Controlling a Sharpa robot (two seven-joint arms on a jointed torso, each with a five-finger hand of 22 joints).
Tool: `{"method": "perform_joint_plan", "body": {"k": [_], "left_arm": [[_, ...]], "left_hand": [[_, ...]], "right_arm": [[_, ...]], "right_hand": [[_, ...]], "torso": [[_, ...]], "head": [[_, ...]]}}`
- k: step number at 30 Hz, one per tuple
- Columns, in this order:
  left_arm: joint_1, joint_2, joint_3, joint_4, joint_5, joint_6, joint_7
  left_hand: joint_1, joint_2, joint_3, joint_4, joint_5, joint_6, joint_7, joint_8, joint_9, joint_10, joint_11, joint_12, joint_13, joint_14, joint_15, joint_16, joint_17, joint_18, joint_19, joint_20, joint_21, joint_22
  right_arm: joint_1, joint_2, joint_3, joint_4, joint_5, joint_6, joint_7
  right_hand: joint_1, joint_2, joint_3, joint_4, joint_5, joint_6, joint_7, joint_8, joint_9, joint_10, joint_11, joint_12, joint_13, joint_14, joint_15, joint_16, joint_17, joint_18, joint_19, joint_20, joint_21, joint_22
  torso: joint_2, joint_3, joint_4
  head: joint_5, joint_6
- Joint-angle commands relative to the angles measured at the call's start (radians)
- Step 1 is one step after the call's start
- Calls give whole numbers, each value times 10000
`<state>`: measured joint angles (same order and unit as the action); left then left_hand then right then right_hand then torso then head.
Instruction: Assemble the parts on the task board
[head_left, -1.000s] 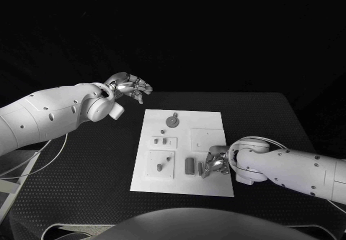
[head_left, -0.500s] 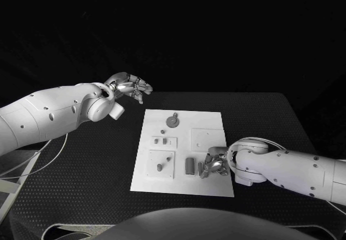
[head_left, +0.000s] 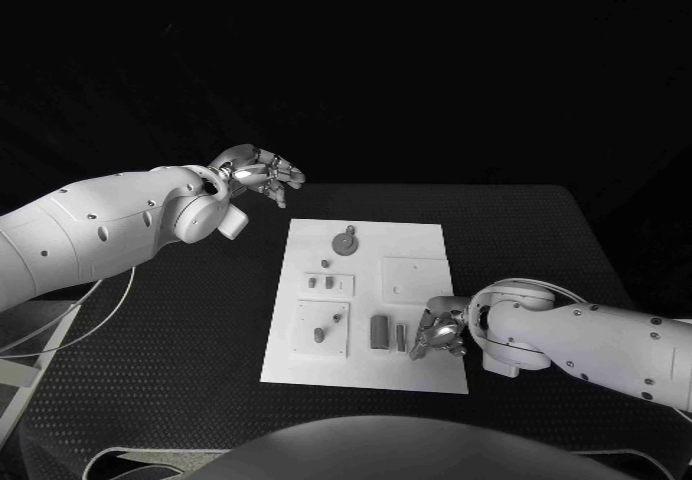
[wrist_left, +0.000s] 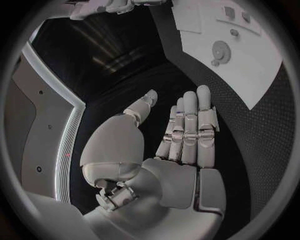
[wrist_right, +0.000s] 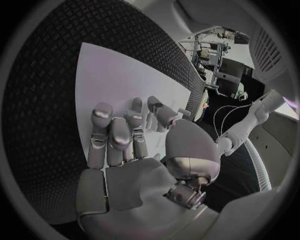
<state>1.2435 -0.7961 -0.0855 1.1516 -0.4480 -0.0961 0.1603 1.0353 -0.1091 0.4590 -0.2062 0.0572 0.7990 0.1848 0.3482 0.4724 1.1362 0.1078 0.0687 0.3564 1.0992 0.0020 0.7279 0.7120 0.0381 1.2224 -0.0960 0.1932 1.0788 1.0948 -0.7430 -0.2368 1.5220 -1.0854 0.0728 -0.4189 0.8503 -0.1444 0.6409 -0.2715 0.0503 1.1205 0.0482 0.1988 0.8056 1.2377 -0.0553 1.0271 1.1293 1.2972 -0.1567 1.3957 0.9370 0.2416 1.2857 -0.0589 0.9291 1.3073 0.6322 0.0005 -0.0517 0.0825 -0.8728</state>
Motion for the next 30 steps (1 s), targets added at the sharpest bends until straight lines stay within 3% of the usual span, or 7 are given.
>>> {"method": "perform_joint_plan", "body": {"k": [1, 6, 13, 20, 23, 25, 30], "left_arm": [[1, 57, 2, -24, 20, 37, 220], [2, 121, 2, -26, 154, -136, 253], [12, 336, 4, -286, 364, -241, 358], [101, 718, 9, -753, 794, -374, 529], [122, 920, 11, -987, 1017, -517, 649], [122, 1102, 13, -1195, 1162, -581, 767], [113, 1554, 17, -1750, 1799, -606, 996]], "left_hand": [[-61, -62, -36, 50, -8, 6, 61, 71, -20, -23, 66, 8, 13, 33, 38, -52, 10, 483, 29, 37, -79, 11], [-99, -78, -55, 59, -7, 4, 56, 102, -50, -20, 91, 12, 20, -147, 78, -208, -23, 444, -153, 79, -202, -22], [-167, -54, 56, 80, -7, -31, 31, 166, -119, -41, 186, -5, 16, -810, 339, -1061, -355, 267, -917, 316, -826, -387], [-296, 46, 222, 6, -2, -311, -101, 138, -229, -788, 309, -40, -347, -1748, 889, -2444, -827, 171, -2092, 853, -1305, -1242], [-329, 59, 257, -25, -3, -395, -122, 127, -263, -1042, 320, -44, -505, -2081, 1028, -2825, -946, 144, -2458, 988, -1314, -1524], [-421, 15, 296, -48, 2, -613, -136, 37, -327, -1615, 346, -58, -781, -3158, 1335, -3609, -1266, 112, -3120, 1268, -1324, -1954], [-1042, -296, 232, 205, 17, -1400, -353, -313, -471, -3148, 269, -43, -1513, -4380, 1743, -4550, -1774, 118, -4321, 1735, -1316, -2937]], "right_arm": [[201, -127, 47, 72, 439, -156, 1448], [466, -186, 200, -415, 1099, -824, 3429], [583, 592, 1321, -3156, 2843, -1006, 6335], [640, 1551, 1996, -5995, 5015, -974, 7090], [634, 1932, 2126, -6817, 6274, -941, 7380], [621, 2103, 2161, -7183, 6864, -764, 7571], [466, 2306, 2477, -7436, 7383, -777, 7871]], "right_hand": [[7, -130, 70, 74, -23, -250, 165, -88, -26, -14, 86, -41, 9, -33, 45, -44, -21, 202, -44, 10, -63, 112], [19, -203, 117, 184, -23, -504, 249, -209, -52, -9, 164, 19, 51, -14, 114, -41, -27, 202, -34, -8, -77, 107], [363, 330, 236, -172, -8, -1017, 433, -405, -39, -843, 341, -440, -75, -616, 303, -720, -284, 189, -770, 78, -622, -53], [649, 560, 334, -177, -1, -1631, 808, -602, 16, -2324, 787, -2142, -1253, -2197, 821, -2793, -1147, -115, -2632, 711, -2198, -698], [579, 619, 462, -144, 2, -1869, 1044, -715, -28, -2873, 1057, -3301, -2183, -2929, 1128, -3836, -1614, -319, -3494, 996, -2937, -1043], [339, 660, 642, -90, 55, -2364, 1318, -976, -165, -3392, 1593, -4904, -3516, -4316, 2084, -5706, -2560, -780, -5207, 1452, -4138, -1539], [-363, 789, -287, -172, -45, -3255, 1409, -1350, -444, -3984, 2147, -6916, -5331, -6209, 3342, -8062, -3770, -1444, -7454, 1995, -5602, -2118]], "torso": [[-49, 0, -17], [-188, -10, -35], [-641, -26, -120], [-1043, -41, -77], [-1148, -19, -49], [-1239, 4, -64], [-1380, 68, -114]], "head": [[-10, 2], [-102, 151], [-96, 865], [-73, 1490], [-41, 1799], [-1, 2008], [-9, 2541]]}}
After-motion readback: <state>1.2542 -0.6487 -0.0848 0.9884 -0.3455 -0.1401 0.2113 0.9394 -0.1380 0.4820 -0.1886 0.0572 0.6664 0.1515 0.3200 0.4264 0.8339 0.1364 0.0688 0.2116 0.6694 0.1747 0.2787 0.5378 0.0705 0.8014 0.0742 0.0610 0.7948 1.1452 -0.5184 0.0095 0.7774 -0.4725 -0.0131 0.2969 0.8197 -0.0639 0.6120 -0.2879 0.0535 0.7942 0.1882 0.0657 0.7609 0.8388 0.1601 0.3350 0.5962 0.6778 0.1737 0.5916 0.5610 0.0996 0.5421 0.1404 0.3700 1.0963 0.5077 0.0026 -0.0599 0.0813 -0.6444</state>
